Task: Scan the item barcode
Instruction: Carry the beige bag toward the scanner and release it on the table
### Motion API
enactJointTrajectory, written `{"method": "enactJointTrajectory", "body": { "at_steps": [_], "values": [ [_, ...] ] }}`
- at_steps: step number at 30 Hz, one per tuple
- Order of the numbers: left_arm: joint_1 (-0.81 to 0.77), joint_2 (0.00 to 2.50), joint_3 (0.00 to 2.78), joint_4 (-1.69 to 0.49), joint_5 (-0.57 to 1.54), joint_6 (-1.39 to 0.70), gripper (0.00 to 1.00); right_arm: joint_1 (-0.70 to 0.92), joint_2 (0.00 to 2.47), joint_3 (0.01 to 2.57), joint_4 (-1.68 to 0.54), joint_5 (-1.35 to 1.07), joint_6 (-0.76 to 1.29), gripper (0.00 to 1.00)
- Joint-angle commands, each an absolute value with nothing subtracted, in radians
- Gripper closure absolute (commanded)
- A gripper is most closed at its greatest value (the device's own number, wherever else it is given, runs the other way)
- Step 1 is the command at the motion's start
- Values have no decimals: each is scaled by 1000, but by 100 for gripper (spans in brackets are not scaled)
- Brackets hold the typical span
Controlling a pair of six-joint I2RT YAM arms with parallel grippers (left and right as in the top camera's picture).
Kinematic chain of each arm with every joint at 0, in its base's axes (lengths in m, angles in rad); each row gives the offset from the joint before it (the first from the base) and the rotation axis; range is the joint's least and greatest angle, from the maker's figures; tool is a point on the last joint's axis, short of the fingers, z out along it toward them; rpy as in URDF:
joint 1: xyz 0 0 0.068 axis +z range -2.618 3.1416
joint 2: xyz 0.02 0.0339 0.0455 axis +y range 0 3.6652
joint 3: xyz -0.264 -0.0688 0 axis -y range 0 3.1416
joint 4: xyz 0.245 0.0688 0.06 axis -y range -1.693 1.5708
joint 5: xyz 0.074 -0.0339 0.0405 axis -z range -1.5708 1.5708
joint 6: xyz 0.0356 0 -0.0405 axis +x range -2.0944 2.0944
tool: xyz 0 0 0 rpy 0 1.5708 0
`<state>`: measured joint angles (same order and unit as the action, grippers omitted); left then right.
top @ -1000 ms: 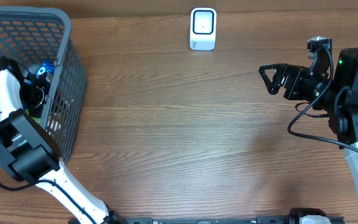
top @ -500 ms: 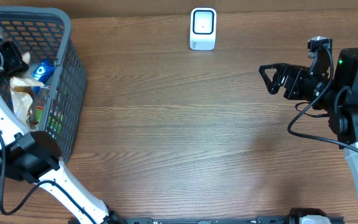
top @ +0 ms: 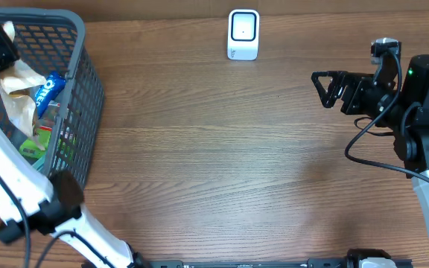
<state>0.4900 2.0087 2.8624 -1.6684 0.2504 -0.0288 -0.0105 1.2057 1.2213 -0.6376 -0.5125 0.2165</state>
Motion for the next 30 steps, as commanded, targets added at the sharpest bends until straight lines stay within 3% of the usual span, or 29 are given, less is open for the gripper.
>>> {"method": "enactJointTrajectory", "body": {
  "at_steps": [1, 11, 20, 30],
  "values": [
    [434, 1895, 2894, -1673, 252, -53, 96, -7, 1203, 1248, -617, -510, 235, 0],
    [108, 1877, 2861, -1689, 190, -159, 96, -56, 1199, 1251, -568, -510, 237, 0],
    [-184, 1951, 2557, -1684, -18, -371, 96, -205, 1190, 1253, -596, -510, 241, 1],
    [-257, 2178, 2328, -1497, 529, -211, 96, -258, 1190, 1253, -608, -510, 236, 1]
  ]
}}
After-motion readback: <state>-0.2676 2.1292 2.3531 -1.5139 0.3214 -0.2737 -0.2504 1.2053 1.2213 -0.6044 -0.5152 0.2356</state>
